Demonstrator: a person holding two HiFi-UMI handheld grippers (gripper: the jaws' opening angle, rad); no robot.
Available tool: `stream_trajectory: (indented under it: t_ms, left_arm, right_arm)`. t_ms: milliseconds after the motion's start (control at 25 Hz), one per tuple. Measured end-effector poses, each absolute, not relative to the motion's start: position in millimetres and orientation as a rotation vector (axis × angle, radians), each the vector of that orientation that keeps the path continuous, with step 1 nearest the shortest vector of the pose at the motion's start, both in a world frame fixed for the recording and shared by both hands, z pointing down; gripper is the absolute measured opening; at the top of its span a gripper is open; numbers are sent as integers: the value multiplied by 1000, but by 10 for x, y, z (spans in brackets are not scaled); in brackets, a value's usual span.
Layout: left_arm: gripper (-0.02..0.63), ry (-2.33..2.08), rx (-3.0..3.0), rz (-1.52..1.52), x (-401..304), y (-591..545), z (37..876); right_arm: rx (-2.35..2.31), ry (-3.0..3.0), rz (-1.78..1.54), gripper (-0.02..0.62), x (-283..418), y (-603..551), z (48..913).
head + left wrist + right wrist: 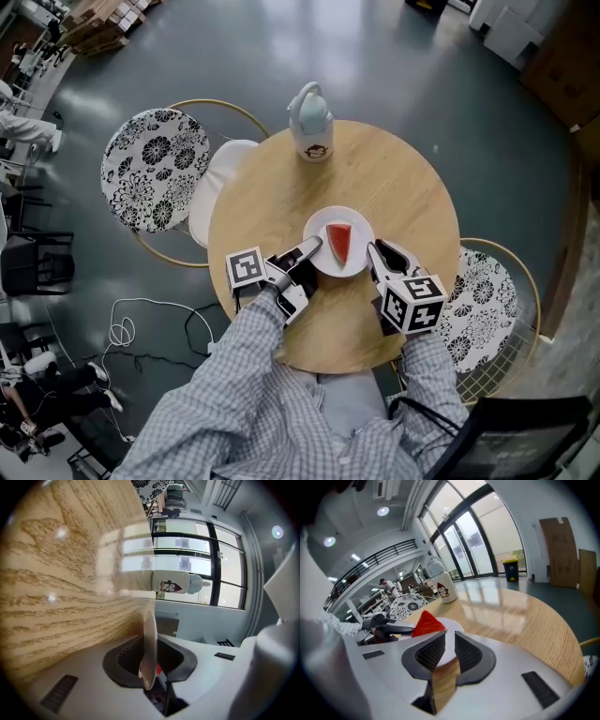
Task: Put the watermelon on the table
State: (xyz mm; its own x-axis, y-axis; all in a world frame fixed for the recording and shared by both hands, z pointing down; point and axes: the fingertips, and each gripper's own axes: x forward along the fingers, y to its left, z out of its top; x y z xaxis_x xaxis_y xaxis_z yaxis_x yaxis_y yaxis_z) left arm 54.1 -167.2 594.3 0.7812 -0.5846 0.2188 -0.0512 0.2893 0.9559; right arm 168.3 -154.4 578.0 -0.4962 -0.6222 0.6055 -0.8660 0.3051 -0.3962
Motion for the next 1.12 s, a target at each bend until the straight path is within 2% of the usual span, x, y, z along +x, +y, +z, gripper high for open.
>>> stream_trajectory:
  t_ms: [240, 600, 840, 1120]
  left_arm:
    - [61, -618, 1231, -386, 539, -1667, 5950]
    - [60, -638, 1217, -380, 528, -1678, 5965]
    - [61, -651, 1212, -364, 526, -1668, 5979]
    - [61, -688, 1312, -216, 532, -1633, 6023]
  right_arm:
    - [1044, -2292, 481, 67, 1310, -1197, 5523]
    - [609, -2131, -154, 67, 806, -829, 5701]
    - [555, -2030, -317, 56, 764, -848, 5820]
    - [564, -2015, -293, 48, 795, -839, 5828]
